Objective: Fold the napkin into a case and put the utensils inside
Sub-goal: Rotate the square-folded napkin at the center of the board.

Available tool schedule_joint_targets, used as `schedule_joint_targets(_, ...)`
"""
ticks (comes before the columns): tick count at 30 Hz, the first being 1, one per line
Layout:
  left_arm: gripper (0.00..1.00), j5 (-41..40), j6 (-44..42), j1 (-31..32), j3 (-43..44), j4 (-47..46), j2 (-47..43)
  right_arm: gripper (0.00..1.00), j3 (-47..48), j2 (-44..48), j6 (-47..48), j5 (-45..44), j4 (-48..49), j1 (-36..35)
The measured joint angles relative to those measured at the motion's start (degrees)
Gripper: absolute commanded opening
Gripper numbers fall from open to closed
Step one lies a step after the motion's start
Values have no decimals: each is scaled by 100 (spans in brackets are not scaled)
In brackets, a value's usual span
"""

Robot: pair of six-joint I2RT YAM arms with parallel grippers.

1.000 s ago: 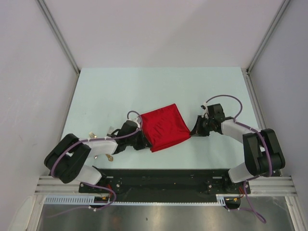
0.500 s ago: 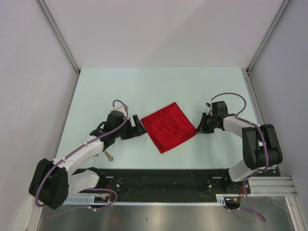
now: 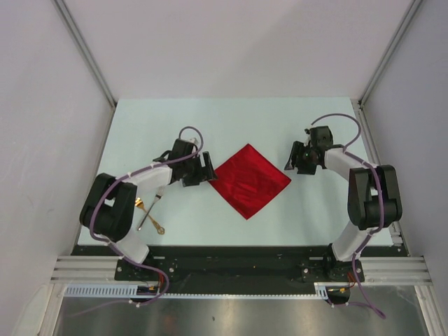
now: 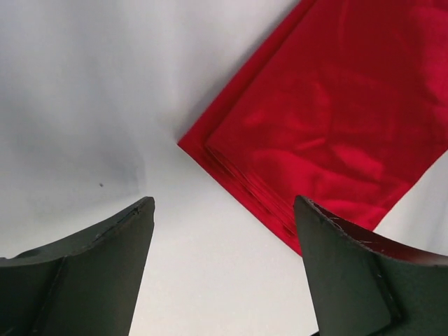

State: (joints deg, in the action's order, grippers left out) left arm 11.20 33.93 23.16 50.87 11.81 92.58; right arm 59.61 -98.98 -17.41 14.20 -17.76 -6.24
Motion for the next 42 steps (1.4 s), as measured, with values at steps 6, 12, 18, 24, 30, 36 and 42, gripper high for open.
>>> schedule_joint_targets(6, 72, 42, -48, -251, 232, -28, 293, 64, -852, 704, -328, 63, -4, -28)
schedule_joint_targets(12, 50, 229, -55, -306, 601, -57, 815, 56, -2280, 1685, -1165, 595, 651, -448)
schedule_joint_targets(18, 21, 361, -98, -332, 750, -109, 1099, 49, -2691, 1692, -1888, 728, 1473, -522)
schedule_joint_targets(24, 3, 501, -42, -339, 498, -461, 1071, 48, -2509, 1248, -2065, 774, 1987, -463)
schedule_joint_targets(30, 4, 551, 348, -238, -538, -1187, 431, 48, -1788, 522, -1825, 763, 2087, -363)
schedule_joint_targets(36, 46, 507, 1362, 863, -2079, -1937, -704, 51, -684, -332, -1368, 656, 1893, -337)
schedule_joint_targets(42, 65, 417, 1707, 1655, -2474, -1670, -1530, 65, -153, -461, -1051, 264, 1222, -354)
